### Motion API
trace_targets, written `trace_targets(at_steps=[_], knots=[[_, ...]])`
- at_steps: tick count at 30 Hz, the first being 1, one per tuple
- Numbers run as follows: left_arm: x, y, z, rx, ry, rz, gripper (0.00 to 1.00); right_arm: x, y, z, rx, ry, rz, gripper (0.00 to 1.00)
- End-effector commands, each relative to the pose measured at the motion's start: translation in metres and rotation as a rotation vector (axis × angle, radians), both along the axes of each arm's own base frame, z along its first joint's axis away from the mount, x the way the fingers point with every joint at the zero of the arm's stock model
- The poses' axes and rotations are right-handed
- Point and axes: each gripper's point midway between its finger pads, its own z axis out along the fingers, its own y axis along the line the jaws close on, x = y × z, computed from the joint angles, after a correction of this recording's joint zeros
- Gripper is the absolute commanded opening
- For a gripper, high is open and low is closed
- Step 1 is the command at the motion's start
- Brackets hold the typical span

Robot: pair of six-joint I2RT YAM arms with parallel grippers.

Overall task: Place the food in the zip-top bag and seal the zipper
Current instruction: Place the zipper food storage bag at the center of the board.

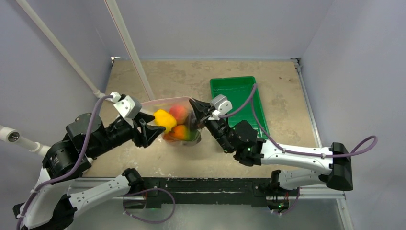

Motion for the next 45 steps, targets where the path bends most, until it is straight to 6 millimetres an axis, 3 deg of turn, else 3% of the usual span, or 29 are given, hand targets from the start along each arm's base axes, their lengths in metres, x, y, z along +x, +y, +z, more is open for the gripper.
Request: trace_targets(at_steps=[1,11,20,26,33,41,45], knots=[[0.0,-0.007,0.022,-0.005,-0.078,-0.055,0.53,-0.027,0.006,0.027,0.023,-0.049,0.162,0.0],[-0.004,-0.023,0.012,0.06,-0.091,-0.16,0.57,-0.065,0.008,0.032,-0.034,-0.085,0.382,0.0],[-0.01,-0.044,0.004,0.064,-0.09,-0.274,0.64,-0.085,0.009,0.03,-0.061,-0.048,0.485,0.0],[-0.015,-0.059,-0.023,0.102,-0.015,-0.356,0.65,-0.094,0.008,0.033,-0.029,-0.049,0.522,0.0],[-0.012,-0.058,-0.04,0.122,0.0,-0.338,0.49,-0.1,0.002,0.039,-0.003,-0.058,0.547,0.0],[-0.015,-0.067,-0.05,0.141,0.008,-0.402,0.02,-0.105,-0.007,0.045,0.032,-0.071,0.562,0.0],[-0.012,-0.078,-0.054,0.146,0.028,-0.431,0.0,-0.1,-0.01,0.04,0.039,-0.046,0.531,0.0]])
